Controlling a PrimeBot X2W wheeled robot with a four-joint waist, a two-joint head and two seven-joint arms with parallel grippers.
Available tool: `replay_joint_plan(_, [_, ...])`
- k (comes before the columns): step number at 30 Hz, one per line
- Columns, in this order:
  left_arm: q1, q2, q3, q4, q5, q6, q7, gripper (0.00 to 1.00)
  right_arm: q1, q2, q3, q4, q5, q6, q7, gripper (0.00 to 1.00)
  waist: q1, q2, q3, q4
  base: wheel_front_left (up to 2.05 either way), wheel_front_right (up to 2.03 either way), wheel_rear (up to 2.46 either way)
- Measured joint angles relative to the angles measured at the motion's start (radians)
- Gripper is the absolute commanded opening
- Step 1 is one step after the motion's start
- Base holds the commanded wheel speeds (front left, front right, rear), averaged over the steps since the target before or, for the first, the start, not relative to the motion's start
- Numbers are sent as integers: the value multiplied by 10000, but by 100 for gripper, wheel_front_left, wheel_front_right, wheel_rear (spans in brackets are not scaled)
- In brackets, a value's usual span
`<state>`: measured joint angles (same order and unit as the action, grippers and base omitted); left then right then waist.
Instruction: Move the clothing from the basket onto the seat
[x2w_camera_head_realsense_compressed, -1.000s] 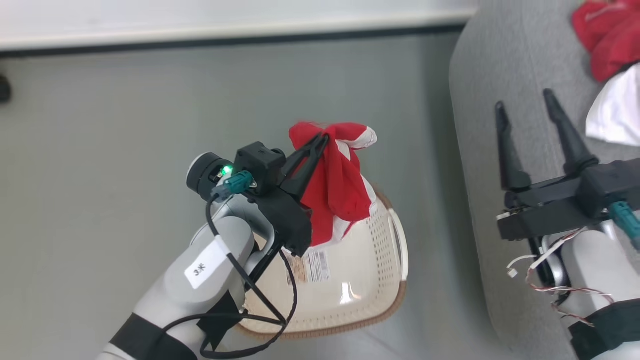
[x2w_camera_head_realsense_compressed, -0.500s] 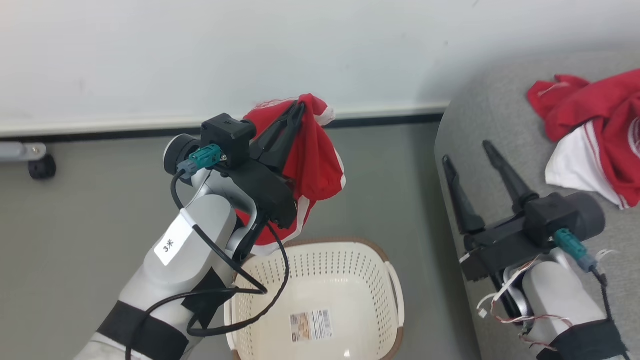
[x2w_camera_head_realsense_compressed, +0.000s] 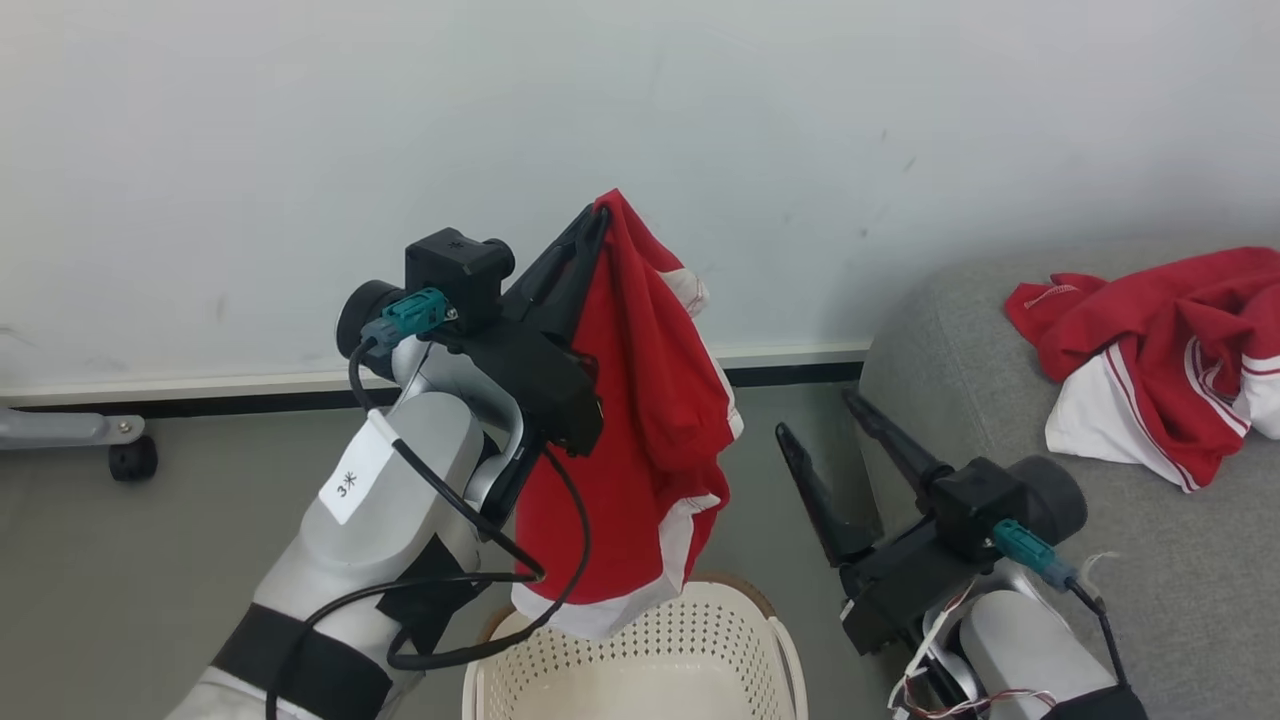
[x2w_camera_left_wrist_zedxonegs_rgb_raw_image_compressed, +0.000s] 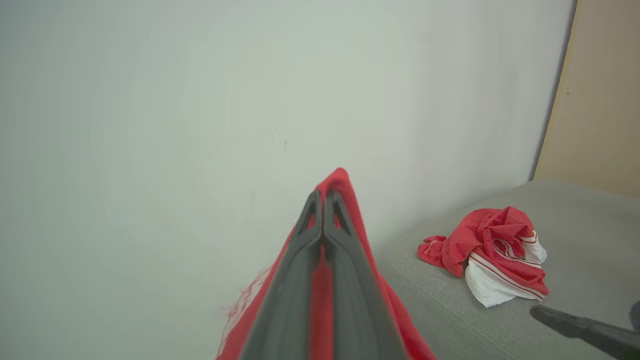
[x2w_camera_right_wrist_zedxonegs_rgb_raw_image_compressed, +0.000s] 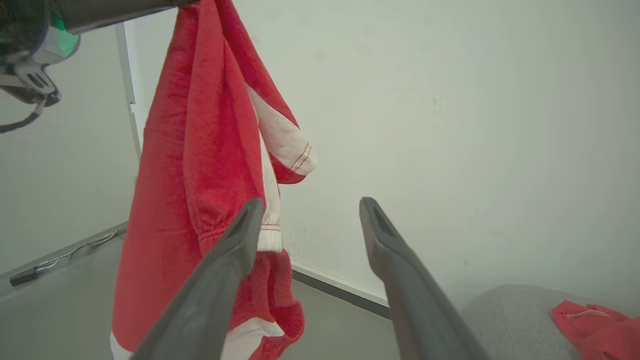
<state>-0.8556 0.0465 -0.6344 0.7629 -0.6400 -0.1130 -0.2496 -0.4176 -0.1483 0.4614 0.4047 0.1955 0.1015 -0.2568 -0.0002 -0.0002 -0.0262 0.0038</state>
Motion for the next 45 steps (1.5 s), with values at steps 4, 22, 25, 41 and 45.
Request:
replay_joint_plan(4, [1,-54,-163,-150,0,73,-2,0,-81,207,286,426,161,107,2,100,0,0,-224,170,0,0,0])
replay_joint_plan(22, [12,-88,-918,-1060,-303,142,-2,0,-2336,253,2784,3043,1089,232,90,100,2,2,-212,1218,0,0,0])
replay_joint_plan(25, [12,-84,-1110,-1354,-341,232,-2,0,-2769,303,3338,3490,1373,232,88,100,2,3,-136,1332,0,0,0])
replay_joint_plan(41, [205,-77,-1298,-1960,-529,619,-2,0,-3864,334,5125,3906,2640,234,77,0,2,2,45,1141,0,0,0])
replay_joint_plan(45, [511,88,-1154,-1766,-596,709,-2,0,-4168,42,5173,3745,2924,234,75,0,2,3,74,914,0,0,0])
